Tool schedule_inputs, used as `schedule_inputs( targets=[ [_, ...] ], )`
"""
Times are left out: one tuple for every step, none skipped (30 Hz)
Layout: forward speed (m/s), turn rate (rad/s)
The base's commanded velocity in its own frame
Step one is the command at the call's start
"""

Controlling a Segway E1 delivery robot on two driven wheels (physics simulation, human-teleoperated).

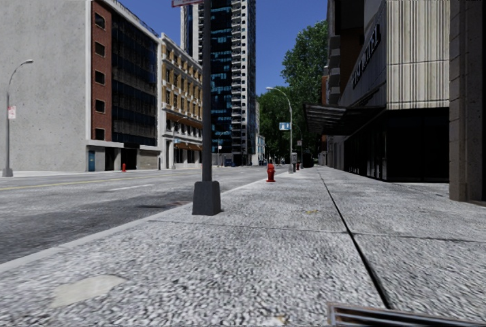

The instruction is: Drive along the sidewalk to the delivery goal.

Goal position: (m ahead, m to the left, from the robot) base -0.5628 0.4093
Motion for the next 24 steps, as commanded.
schedule_inputs(
  targets=[
    [1.95, 0.0],
    [0.0, 0.0],
    [0.0, 0.0],
    [0.0, 0.0],
    [0.0, 0.0],
    [0.0, 0.0],
    [0.0, 0.0],
    [0.0, 0.0],
    [0.0, 0.0],
    [0.0, 0.0],
    [0.0, 0.0],
    [0.0, 0.0],
    [0.0, 0.0],
    [0.0, 0.0],
    [0.0, 0.0],
    [0.0, 0.0],
    [0.0, 0.0],
    [0.0, 0.0],
    [0.0, 0.0],
    [0.0, 0.0],
    [0.0, 0.0],
    [0.0, 0.0],
    [0.0, 0.0],
    [0.0, 0.0]
  ],
)
